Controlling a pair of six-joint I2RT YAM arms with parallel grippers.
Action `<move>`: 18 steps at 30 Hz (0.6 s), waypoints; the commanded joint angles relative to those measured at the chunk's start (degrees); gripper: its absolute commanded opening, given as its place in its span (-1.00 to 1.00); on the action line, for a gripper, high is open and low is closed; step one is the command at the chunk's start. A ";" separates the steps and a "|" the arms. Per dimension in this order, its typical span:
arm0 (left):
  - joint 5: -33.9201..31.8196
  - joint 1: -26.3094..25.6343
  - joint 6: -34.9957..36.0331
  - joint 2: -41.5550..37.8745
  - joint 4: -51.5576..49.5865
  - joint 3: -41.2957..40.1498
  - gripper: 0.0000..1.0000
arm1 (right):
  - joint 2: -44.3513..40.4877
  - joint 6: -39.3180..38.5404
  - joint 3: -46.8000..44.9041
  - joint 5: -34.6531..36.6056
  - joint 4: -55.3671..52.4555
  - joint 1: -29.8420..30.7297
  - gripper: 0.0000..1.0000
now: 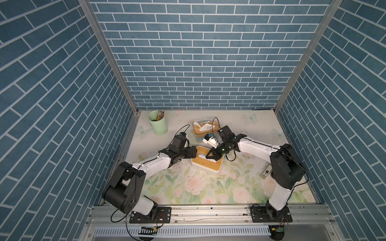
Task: Put the tissue paper into the tissue box
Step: Pull the paper towel from the tissue box.
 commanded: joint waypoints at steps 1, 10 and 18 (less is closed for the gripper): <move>-1.67 0.27 0.05 1.14 -0.85 -0.46 0.86 | -3.37 2.21 -1.34 -6.97 3.04 -0.73 -1.00; -2.44 0.29 0.07 1.43 -0.94 -0.47 0.86 | -4.45 2.53 -1.87 -6.27 3.07 -1.04 -1.00; -3.31 0.28 0.16 2.06 -0.63 -0.42 0.86 | -5.35 3.00 -0.49 -4.27 0.32 -0.58 -1.00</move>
